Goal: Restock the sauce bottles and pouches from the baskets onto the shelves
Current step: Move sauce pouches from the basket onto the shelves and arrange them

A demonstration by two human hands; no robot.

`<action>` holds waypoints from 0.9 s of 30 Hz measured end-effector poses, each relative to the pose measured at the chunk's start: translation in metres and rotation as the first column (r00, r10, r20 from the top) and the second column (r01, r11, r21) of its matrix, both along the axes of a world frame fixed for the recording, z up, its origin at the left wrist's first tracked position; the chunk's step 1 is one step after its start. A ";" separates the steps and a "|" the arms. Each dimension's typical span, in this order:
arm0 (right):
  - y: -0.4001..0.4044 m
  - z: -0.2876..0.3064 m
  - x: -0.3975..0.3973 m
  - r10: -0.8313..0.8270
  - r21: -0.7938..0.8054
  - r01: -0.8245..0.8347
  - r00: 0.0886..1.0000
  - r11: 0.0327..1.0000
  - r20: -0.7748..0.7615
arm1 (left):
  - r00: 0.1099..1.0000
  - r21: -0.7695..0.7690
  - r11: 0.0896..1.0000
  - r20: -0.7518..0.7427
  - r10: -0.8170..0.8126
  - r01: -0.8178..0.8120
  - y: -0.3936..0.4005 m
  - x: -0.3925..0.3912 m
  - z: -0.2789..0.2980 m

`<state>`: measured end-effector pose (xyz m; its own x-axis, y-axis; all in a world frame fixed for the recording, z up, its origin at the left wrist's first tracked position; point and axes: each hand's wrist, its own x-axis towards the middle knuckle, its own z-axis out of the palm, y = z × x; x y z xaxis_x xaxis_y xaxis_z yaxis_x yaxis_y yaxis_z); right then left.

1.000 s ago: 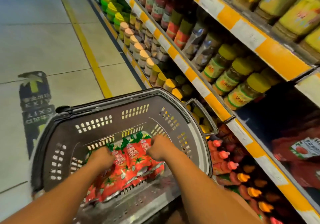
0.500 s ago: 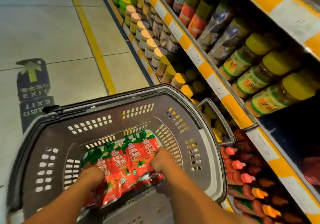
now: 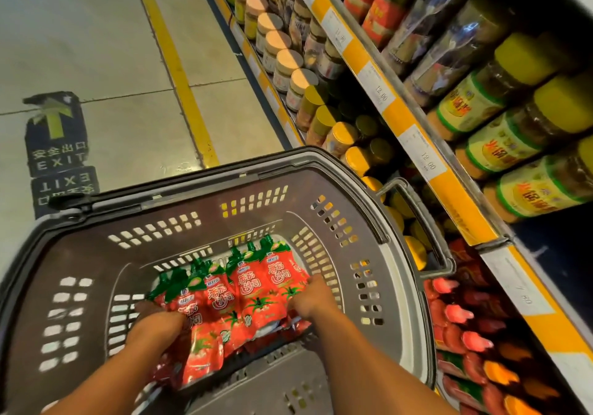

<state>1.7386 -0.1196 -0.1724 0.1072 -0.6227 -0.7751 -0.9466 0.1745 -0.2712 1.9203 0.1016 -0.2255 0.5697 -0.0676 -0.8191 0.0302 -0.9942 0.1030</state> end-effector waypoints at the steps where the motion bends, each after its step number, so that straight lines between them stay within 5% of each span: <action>1: -0.001 0.000 0.001 -0.019 -0.009 0.019 1.000 1.000 0.001 | 1.000 -0.009 1.000 -0.005 0.015 -0.015 0.000 0.001 0.000; 8: -0.002 -0.001 0.003 0.073 -0.053 -0.075 0.997 0.996 -0.037 | 0.987 -0.133 0.979 0.025 0.159 -0.154 0.000 0.002 -0.001; 16: 0.008 -0.007 0.011 0.250 0.065 -0.246 0.965 0.967 -0.075 | 0.990 -0.154 0.988 0.128 0.052 -0.032 -0.002 0.001 0.002; 27: 0.005 -0.004 0.016 0.131 0.107 -0.128 0.991 0.986 -0.017 | 0.991 -0.074 0.997 0.129 0.021 -0.012 0.001 0.006 0.003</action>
